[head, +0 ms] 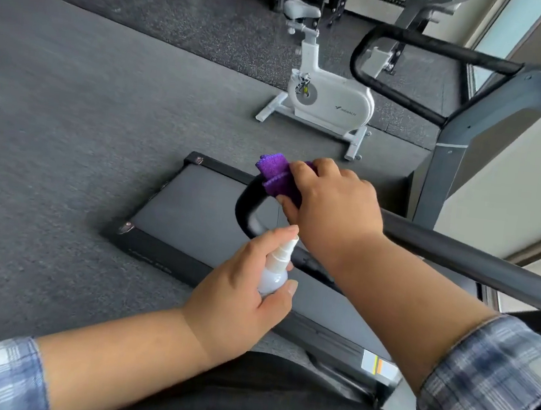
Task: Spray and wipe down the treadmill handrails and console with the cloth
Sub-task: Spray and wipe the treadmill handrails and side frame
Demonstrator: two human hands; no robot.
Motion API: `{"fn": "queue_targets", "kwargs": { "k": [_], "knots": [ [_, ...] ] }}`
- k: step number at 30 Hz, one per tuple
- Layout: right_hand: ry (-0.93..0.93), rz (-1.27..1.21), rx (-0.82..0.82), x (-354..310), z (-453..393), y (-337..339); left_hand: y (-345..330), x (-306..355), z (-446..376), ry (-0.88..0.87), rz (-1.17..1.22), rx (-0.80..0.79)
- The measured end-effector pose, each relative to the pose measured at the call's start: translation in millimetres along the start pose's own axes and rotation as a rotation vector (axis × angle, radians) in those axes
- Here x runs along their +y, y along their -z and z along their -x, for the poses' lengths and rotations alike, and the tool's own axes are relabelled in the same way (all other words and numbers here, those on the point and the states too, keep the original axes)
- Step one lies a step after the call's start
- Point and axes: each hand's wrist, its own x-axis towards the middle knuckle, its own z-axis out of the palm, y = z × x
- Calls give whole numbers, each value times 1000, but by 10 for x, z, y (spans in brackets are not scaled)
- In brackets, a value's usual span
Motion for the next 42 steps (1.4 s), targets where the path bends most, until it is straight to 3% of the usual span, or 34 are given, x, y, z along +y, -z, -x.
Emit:
{"fn": "queue_targets", "kwargs": {
  "k": [16, 21, 27, 33, 38, 42],
  "knots": [
    [245, 530, -436, -1320, -705, -260, 855, -778, 209, -31, 152, -25],
    [352, 552, -471, -1429, -626, -475, 942, -815, 253, -56, 199, -66],
    [155, 261, -305, -1079, -486, -129, 1079, -880, 231, -102, 233, -48],
    [-242, -79, -152, -527, -166, 138, 1109, -909, 190, -132, 225, -74],
    [-326, -134, -31, -112, 229, 98, 1004, -614, -48, -453, 110, -177],
    [-386, -184, -43, 306, 524, 171, 913, -532, -109, -456, 107, -213]
  ]
}}
